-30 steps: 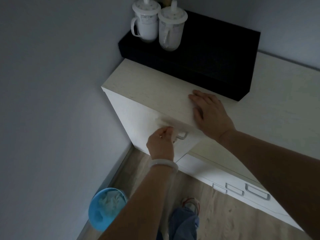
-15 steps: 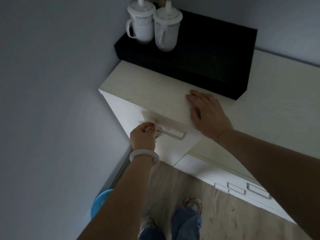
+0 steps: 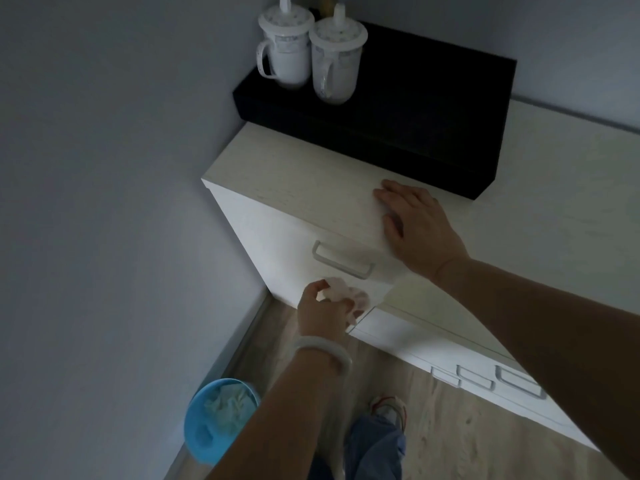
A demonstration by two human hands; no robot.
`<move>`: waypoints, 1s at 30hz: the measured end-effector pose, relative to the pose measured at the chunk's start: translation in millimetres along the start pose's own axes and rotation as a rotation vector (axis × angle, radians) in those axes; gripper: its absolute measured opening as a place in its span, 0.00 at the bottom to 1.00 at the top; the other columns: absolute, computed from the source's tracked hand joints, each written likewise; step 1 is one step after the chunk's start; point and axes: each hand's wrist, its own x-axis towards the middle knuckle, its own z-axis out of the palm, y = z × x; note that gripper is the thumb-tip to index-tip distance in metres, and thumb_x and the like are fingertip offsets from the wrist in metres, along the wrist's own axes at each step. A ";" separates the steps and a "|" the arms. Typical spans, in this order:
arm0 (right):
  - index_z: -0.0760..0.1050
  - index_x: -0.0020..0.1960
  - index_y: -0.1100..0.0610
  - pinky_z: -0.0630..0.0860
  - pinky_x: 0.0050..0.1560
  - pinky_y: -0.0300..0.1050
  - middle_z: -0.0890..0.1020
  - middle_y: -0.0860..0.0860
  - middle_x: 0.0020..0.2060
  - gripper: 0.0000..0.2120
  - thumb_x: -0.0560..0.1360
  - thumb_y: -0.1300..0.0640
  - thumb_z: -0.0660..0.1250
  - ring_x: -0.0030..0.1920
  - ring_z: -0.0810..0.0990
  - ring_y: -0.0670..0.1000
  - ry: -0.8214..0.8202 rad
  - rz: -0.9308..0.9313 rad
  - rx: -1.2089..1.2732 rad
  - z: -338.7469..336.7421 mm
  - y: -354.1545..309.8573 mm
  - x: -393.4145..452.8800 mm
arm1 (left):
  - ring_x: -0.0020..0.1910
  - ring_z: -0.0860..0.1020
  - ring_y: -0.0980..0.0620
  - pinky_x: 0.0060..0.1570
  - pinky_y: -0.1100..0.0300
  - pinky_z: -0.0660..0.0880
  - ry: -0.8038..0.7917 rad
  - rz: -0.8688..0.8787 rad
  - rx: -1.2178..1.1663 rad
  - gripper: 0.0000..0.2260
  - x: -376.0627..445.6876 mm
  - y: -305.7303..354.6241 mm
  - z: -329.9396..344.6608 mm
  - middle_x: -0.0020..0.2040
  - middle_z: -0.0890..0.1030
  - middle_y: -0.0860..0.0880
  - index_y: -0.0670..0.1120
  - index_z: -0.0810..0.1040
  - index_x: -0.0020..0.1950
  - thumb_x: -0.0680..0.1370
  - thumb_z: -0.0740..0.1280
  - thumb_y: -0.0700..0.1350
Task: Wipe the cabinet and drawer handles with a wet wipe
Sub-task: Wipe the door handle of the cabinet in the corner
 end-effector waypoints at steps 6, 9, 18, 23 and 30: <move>0.64 0.74 0.51 0.60 0.72 0.51 0.66 0.48 0.73 0.23 0.79 0.50 0.52 0.71 0.63 0.51 -0.021 0.005 -0.003 1.1 0.3 0.9 | 0.42 0.81 0.46 0.46 0.57 0.81 -0.150 -0.175 -0.287 0.16 2.9 6.8 32.1 0.47 0.81 0.40 0.36 0.76 0.56 0.72 0.62 0.23; 0.64 0.74 0.51 0.61 0.72 0.52 0.66 0.48 0.73 0.23 0.79 0.50 0.53 0.71 0.63 0.51 -0.013 0.006 0.008 1.0 1.1 0.8 | 0.48 0.81 0.44 0.51 0.55 0.80 -0.150 -0.180 -0.372 0.12 8.3 9.9 32.5 0.48 0.81 0.40 0.34 0.77 0.54 0.73 0.65 0.25; 0.65 0.73 0.51 0.59 0.72 0.50 0.67 0.48 0.73 0.22 0.80 0.53 0.57 0.70 0.63 0.51 0.002 -0.006 0.014 1.6 2.2 1.5 | 0.50 0.82 0.44 0.54 0.50 0.79 0.026 -0.056 -0.218 0.19 47.8 16.5 1.8 0.51 0.84 0.42 0.39 0.79 0.60 0.69 0.75 0.35; 0.65 0.73 0.52 0.60 0.71 0.50 0.67 0.49 0.73 0.22 0.80 0.52 0.55 0.70 0.63 0.51 0.001 -0.010 0.006 1.1 1.2 1.5 | 0.43 0.83 0.46 0.49 0.52 0.81 -0.059 -0.125 -0.263 0.15 25.8 6.6 27.1 0.46 0.84 0.41 0.36 0.79 0.54 0.69 0.73 0.30; 0.66 0.73 0.52 0.60 0.72 0.51 0.67 0.48 0.72 0.22 0.80 0.53 0.56 0.70 0.63 0.51 0.013 -0.013 0.029 1.1 0.9 0.9 | 0.55 0.79 0.42 0.61 0.47 0.75 -0.100 -0.125 -0.363 0.18 52.9 27.2 -4.3 0.55 0.82 0.40 0.37 0.77 0.62 0.73 0.66 0.29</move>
